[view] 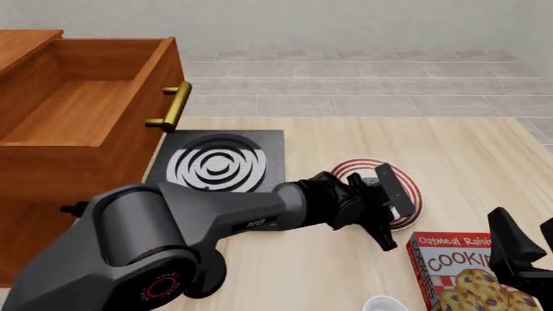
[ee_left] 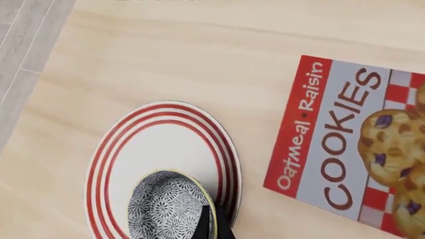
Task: Pick the akita bowl in the top layer of the wooden cabinet and place it on the plate.
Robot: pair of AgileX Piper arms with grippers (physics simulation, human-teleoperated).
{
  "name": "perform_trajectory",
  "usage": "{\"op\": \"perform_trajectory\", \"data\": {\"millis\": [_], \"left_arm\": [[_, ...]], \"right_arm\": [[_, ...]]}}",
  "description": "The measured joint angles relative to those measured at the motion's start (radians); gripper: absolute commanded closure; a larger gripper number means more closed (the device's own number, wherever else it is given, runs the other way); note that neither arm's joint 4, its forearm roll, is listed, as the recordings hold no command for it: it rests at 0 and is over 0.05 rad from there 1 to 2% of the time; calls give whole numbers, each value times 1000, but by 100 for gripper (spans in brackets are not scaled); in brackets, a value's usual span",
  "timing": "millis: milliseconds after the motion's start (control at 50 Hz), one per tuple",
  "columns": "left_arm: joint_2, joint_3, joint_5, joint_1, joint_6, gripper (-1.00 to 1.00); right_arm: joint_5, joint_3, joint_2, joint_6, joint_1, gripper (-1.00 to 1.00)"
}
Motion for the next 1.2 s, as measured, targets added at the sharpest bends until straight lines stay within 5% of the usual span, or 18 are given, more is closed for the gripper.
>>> {"op": "perform_trajectory", "data": {"millis": [280,300,1200], "left_arm": [[22,-38,16,2,-17,100],[23,-41,18,3,-18,-100],[0,-75,87,37,-12,-100]], "right_arm": [[-10,1,9,-1,0,-100],[-11,1,10,-1,0,-100],[34,-1,-40,-17,12,-100]]}}
